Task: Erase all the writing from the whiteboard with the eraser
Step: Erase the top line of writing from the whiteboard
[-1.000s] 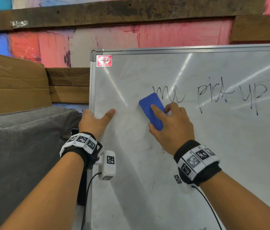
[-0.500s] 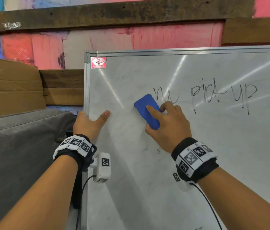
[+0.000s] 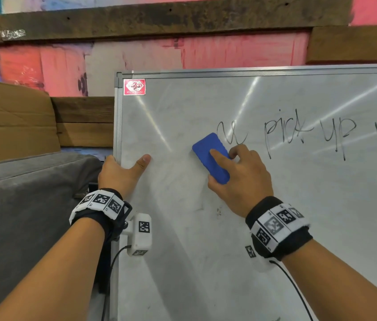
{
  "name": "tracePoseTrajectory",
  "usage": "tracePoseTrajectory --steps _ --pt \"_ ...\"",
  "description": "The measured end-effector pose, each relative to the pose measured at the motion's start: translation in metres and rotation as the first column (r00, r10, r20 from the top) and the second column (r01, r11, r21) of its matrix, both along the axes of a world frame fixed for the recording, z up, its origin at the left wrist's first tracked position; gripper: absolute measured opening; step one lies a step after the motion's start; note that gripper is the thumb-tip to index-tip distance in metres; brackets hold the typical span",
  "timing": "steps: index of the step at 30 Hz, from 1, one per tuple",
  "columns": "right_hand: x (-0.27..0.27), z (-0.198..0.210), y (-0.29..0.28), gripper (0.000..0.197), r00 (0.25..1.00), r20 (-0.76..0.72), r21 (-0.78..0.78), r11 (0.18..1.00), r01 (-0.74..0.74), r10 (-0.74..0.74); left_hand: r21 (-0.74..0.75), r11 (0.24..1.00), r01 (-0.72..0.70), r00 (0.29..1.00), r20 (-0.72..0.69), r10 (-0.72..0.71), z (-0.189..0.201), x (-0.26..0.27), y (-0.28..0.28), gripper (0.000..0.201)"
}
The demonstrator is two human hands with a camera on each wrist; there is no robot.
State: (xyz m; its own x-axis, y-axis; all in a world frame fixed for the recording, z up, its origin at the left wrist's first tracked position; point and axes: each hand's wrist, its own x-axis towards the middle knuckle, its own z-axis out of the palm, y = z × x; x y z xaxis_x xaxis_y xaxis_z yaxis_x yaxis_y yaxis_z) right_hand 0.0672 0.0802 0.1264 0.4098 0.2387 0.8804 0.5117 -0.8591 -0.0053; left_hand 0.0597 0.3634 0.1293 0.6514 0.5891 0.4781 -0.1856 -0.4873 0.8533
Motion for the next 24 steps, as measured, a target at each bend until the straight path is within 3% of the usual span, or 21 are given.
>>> tracePoseTrajectory --steps 5,12,19,24 --pt "-0.001 0.03 0.011 0.053 1.0 -0.011 0.063 0.998 -0.003 0.004 -0.003 1.0 -0.008 1.0 0.004 0.008 0.0 -0.001 -0.003 0.079" --pt "-0.006 0.001 0.004 0.053 1.0 -0.03 -0.005 1.0 0.007 -0.007 -0.002 1.0 -0.004 1.0 0.01 0.004 0.0 -0.002 -0.004 0.081" --pt "-0.005 0.029 0.001 0.052 0.998 -0.052 0.064 0.998 0.028 -0.025 -0.01 1.0 0.001 1.0 -0.003 -0.001 0.0 -0.001 -0.002 0.085" --pt "-0.011 0.004 -0.003 0.056 0.997 -0.071 -0.034 0.999 0.034 -0.036 -0.01 1.0 -0.007 1.0 -0.007 0.007 0.0 -0.001 -0.002 0.088"
